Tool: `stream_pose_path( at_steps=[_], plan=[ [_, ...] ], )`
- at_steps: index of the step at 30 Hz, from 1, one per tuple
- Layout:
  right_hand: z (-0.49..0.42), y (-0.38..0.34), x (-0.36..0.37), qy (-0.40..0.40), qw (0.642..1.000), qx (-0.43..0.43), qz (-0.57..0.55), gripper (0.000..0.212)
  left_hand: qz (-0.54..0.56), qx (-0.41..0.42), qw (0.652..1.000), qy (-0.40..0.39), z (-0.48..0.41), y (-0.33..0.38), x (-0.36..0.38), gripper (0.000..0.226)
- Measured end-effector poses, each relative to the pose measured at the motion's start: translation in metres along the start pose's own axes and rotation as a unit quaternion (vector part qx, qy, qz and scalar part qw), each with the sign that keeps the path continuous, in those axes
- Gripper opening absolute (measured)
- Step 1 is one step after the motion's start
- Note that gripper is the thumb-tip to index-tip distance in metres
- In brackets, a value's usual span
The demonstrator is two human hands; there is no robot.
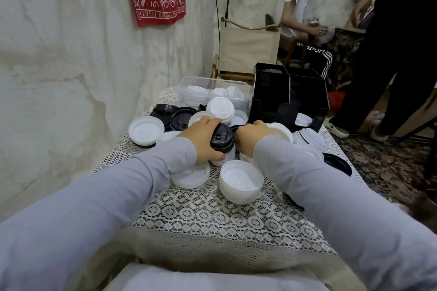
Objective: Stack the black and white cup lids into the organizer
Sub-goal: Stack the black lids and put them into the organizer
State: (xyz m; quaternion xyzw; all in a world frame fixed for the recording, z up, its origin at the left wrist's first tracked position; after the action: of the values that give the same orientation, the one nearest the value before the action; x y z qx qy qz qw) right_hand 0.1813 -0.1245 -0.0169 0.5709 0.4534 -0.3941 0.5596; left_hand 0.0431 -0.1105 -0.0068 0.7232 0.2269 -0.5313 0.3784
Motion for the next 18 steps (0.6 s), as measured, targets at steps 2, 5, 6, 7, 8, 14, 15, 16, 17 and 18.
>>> stream_pose_path(
  at_steps=[2,5,6,7,8,14,15,16,17,18],
  plan=[
    [0.002,0.002,-0.002,-0.012,0.999,0.02,-0.04,0.018,-0.001,0.001,1.0,-0.001,0.0,-0.001,0.0,0.098],
    [0.004,0.003,-0.005,-0.013,0.998,0.038,-0.057,0.015,-0.009,0.0,1.0,-0.002,0.0,-0.001,0.002,0.099],
    [0.003,0.003,-0.005,-0.013,0.997,0.044,-0.063,0.013,-0.01,0.0,1.0,-0.001,0.0,-0.001,0.002,0.099],
    [0.003,0.002,-0.005,-0.012,0.996,0.05,-0.068,0.013,-0.012,0.001,1.0,0.0,0.0,-0.001,0.002,0.099],
    [0.003,0.002,-0.005,-0.01,0.996,0.055,-0.071,0.014,-0.014,0.002,1.0,0.001,0.001,-0.001,0.002,0.098],
    [0.005,0.001,-0.009,0.033,0.997,0.041,-0.05,0.01,-0.019,0.006,1.0,0.001,0.0,-0.001,0.003,0.098],
    [0.006,0.002,-0.012,0.045,0.997,0.041,-0.051,0.011,-0.019,0.007,1.0,0.002,0.0,0.0,0.003,0.098],
    [0.007,0.003,-0.014,0.056,0.996,0.044,-0.059,0.013,-0.019,0.008,1.0,0.003,0.0,0.0,0.002,0.098],
    [0.009,0.005,-0.016,0.068,0.994,0.047,-0.073,0.014,-0.019,0.009,1.0,0.004,0.0,0.001,0.002,0.098],
    [0.01,0.007,-0.017,0.077,0.992,0.05,-0.091,0.015,-0.018,0.01,1.0,0.006,0.0,0.001,0.002,0.097]
  ],
)
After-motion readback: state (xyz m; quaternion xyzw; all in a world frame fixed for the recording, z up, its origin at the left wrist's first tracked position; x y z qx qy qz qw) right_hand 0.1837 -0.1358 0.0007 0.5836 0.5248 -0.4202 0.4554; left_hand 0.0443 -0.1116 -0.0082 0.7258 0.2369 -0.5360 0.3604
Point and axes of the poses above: each hand's wrist, its own z-axis away from the middle knuckle, its own x-axis out of the palm, y = z × x, the point moved 3 cm from there along -z, towards the middle knuckle, and after that the axes turned 4 degrees about y, right-handed, at the moved point
